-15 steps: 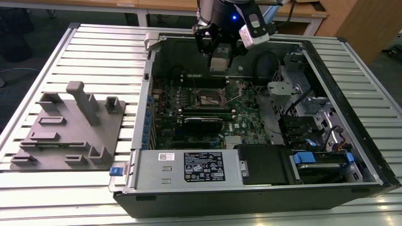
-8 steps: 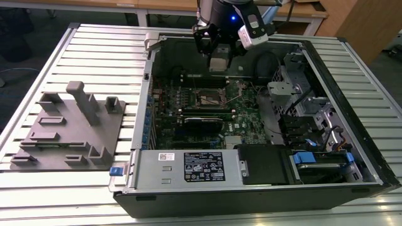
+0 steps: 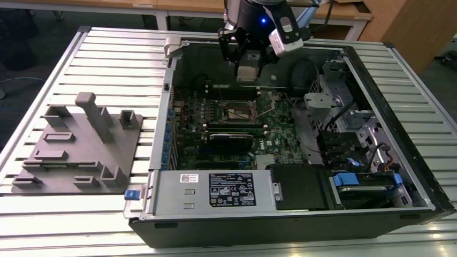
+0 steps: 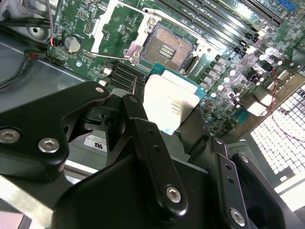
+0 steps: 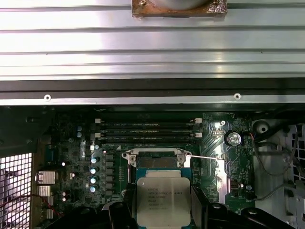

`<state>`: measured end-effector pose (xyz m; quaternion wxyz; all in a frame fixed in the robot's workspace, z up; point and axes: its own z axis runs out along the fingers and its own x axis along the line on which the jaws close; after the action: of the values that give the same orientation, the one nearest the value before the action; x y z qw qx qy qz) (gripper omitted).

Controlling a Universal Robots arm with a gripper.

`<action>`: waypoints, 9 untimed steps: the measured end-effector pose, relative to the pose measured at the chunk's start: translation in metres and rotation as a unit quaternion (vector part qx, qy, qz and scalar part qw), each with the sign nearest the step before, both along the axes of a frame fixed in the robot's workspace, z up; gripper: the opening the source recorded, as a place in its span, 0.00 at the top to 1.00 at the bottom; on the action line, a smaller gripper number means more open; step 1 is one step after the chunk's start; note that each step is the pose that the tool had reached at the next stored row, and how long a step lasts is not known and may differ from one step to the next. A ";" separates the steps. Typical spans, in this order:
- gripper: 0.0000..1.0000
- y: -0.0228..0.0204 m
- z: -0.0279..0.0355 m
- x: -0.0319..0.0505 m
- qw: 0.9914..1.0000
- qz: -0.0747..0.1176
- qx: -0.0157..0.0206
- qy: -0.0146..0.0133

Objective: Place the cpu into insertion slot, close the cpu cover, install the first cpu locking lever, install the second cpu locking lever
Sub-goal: 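Place the cpu into insertion slot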

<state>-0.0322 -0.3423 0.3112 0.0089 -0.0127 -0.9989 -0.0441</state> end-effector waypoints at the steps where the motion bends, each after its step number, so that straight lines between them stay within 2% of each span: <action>1: 0.46 0.0000 -0.0001 -0.0001 1.000 0.000 0.000 0.000; 9: 0.46 0.0000 -0.0010 -0.0017 1.000 0.000 0.000 0.000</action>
<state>-0.0339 -0.3423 0.3102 0.0089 -0.0128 -0.9989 -0.0442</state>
